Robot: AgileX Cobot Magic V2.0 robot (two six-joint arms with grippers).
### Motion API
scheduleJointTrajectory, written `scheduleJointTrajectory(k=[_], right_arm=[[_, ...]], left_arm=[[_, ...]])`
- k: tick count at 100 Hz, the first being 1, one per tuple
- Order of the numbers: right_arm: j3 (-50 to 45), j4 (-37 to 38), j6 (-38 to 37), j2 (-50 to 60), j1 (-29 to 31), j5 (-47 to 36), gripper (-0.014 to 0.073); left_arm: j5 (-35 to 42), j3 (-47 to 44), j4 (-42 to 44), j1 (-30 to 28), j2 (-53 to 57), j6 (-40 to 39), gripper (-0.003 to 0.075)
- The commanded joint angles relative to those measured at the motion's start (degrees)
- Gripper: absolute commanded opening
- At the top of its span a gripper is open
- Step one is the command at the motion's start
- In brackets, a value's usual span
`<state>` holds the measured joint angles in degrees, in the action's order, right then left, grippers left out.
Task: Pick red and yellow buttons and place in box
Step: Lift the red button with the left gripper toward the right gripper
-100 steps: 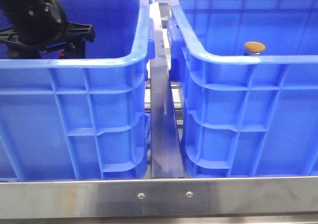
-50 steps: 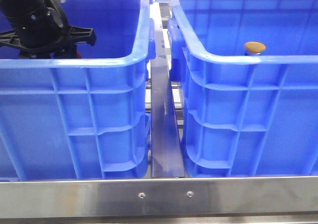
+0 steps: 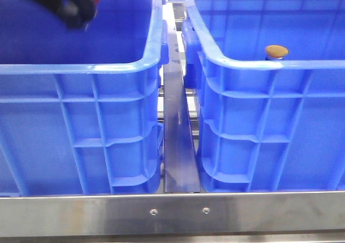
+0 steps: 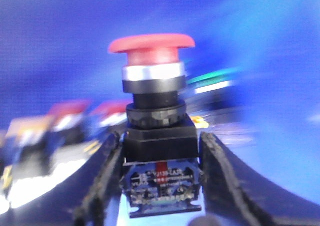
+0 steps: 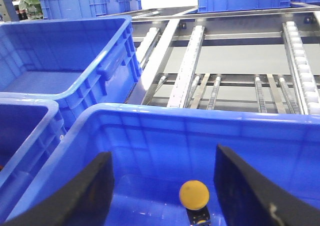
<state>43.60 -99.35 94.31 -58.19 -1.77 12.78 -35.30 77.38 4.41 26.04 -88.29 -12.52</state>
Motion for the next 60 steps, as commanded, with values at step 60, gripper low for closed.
scheduleJointTrajectory(k=[60], right_arm=[[1.5, -1.3, -18.3, -0.2, 0.3, 21.5, 0.0495]], left_arm=[[1.8, 1.9, -19.1, 19.8, 7.2, 30.0, -0.0009]])
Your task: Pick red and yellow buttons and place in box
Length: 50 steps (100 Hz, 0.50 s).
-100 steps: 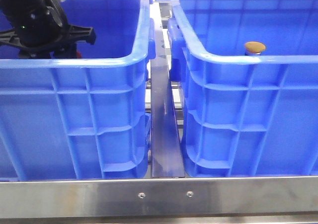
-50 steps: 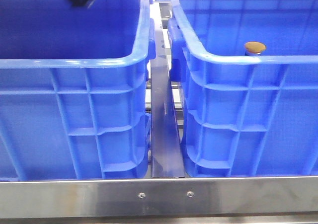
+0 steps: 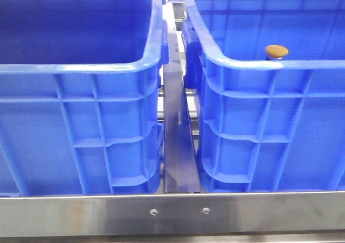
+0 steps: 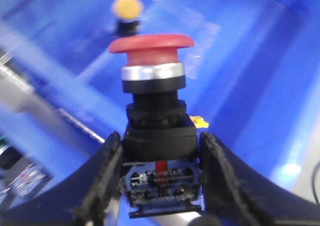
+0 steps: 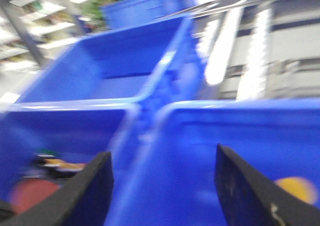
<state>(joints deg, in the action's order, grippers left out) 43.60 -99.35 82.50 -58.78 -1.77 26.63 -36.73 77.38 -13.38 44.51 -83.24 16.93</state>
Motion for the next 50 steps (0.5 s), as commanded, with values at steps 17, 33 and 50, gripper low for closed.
scheduleJointTrajectory(k=[17, 33, 50], right_arm=[[1.7, -1.4, -15.5, -3.2, 0.3, 19.5, 0.0633], [1.7, -1.8, -20.5, -7.0, 0.3, 27.9, 0.0634], [1.7, -3.0, -20.8, -9.2, -1.0, 30.3, 0.0634]], left_arm=[[3.1, 1.9, -1.3, 2.1, 2.2, 0.6, -0.0009], [3.0, 1.9, -1.3, 2.1, 2.2, 0.6, -0.0009], [3.0, 1.9, -1.4, 2.1, 2.2, 0.6, -0.0009]])
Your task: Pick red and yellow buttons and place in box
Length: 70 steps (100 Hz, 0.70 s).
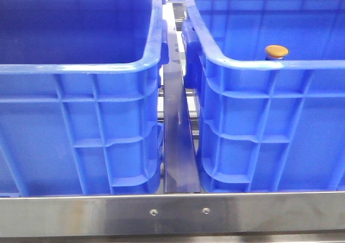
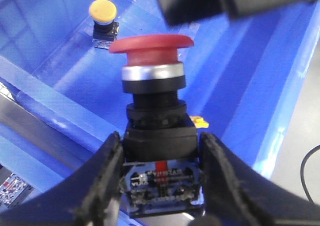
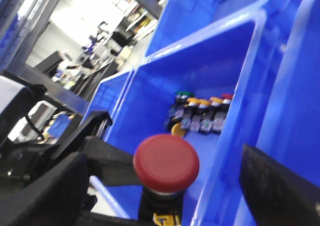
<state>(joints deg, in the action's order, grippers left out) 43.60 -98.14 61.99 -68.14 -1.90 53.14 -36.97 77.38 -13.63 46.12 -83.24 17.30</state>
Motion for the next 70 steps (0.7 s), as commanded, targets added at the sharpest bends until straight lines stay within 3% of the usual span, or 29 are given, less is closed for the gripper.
scheduleJointTrajectory(k=[1, 40, 58, 70], right_arm=[[1.7, -4.4, -0.3, 0.1, -1.0, 3.8, 0.0634], [4.4, -5.6, -0.2, -0.9, -5.7, 0.8, 0.0606], [4.5, -5.5, -0.2, -0.9, -5.7, -0.1, 0.0353], [4.5, -5.5, -0.2, -0.9, -5.7, -0.1, 0.0235]], left_arm=[[3.3, 1.9, -1.2, 0.5, 2.2, 0.2, -0.0009], [2.7, 1.9, -1.2, 0.5, 2.2, 0.2, -0.0009], [1.9, 1.9, -1.2, 0.5, 2.2, 0.2, -0.0009], [1.2, 1.9, -1.2, 0.5, 2.2, 0.2, 0.0004]])
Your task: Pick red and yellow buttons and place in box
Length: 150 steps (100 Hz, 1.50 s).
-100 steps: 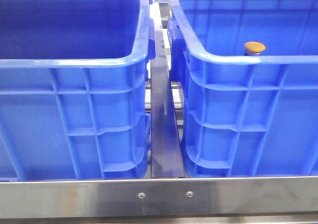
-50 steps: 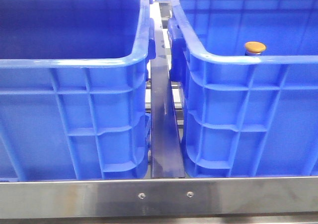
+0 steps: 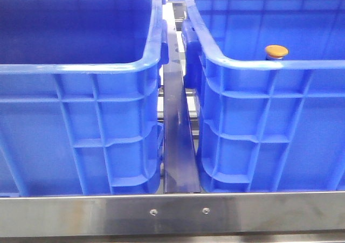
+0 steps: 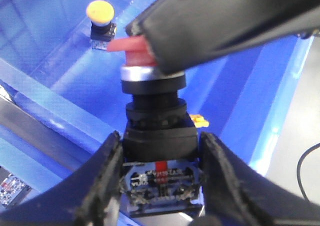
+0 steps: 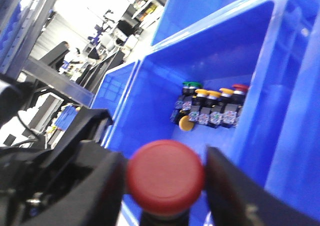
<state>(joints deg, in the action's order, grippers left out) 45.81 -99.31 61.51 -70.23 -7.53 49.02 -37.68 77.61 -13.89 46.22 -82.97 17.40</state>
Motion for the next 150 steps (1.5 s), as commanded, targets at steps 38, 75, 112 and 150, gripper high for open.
scheduleJointTrajectory(k=[38, 75, 112, 150], right_arm=[[3.2, -3.4, 2.2, 1.1, 1.4, 0.2, 0.0225], [5.1, 0.9, 24.1, 1.1, 12.7, -17.5, 0.0225], [6.0, 1.0, 37.6, -6.9, 13.6, -38.0, 0.0225], [16.9, 1.0, 40.4, -24.0, 13.8, -40.7, 0.0225]], left_arm=[[-0.1, 1.6, -0.6, -0.2, 2.0, -0.1, 0.0657], [-2.3, 1.6, -0.6, -0.6, 2.1, -0.1, 0.0651], [-2.3, 1.6, -0.6, -0.6, 2.1, -0.1, 0.0651], [-2.2, 1.6, -0.6, -0.6, 2.1, -0.1, 0.0651]])
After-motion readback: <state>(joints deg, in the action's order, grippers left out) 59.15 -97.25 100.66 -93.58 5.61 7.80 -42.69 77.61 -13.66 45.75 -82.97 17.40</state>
